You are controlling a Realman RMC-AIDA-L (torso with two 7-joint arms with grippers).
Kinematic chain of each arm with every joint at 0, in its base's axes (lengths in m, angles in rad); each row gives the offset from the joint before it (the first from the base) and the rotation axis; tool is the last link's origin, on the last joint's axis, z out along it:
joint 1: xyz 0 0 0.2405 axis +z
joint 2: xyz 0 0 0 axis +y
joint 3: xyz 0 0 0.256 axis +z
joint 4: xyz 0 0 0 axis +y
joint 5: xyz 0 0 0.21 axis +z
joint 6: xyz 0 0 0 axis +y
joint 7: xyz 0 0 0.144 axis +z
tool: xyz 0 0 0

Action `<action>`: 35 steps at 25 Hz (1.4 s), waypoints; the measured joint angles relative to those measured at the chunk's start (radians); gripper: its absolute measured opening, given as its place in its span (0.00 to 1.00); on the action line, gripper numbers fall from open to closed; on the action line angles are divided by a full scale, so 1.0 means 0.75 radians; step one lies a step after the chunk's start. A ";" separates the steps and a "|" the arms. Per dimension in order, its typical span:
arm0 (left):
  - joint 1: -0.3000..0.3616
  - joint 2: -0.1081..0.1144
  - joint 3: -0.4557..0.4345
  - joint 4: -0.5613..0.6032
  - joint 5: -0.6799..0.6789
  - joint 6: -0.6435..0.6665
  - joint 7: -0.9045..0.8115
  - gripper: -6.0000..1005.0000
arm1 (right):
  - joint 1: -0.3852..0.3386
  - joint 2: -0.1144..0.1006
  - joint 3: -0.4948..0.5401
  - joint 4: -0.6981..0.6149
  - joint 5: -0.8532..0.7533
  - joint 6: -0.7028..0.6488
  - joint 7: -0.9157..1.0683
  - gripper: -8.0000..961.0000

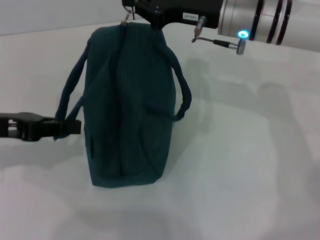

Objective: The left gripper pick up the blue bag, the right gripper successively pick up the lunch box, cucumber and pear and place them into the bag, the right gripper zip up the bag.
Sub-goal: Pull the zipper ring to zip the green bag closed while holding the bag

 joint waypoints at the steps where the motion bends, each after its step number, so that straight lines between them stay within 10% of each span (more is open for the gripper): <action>1: 0.007 0.006 0.000 0.005 0.000 0.009 0.009 0.10 | -0.002 -0.001 0.000 0.000 0.000 0.001 0.000 0.02; 11: 0.074 0.099 0.000 0.218 0.068 0.028 0.097 0.14 | -0.038 -0.016 0.031 0.003 -0.003 0.026 -0.009 0.02; 35: -0.045 0.136 -0.002 0.166 -0.178 0.032 -0.073 0.22 | -0.101 -0.012 0.030 0.015 -0.005 -0.015 -0.002 0.02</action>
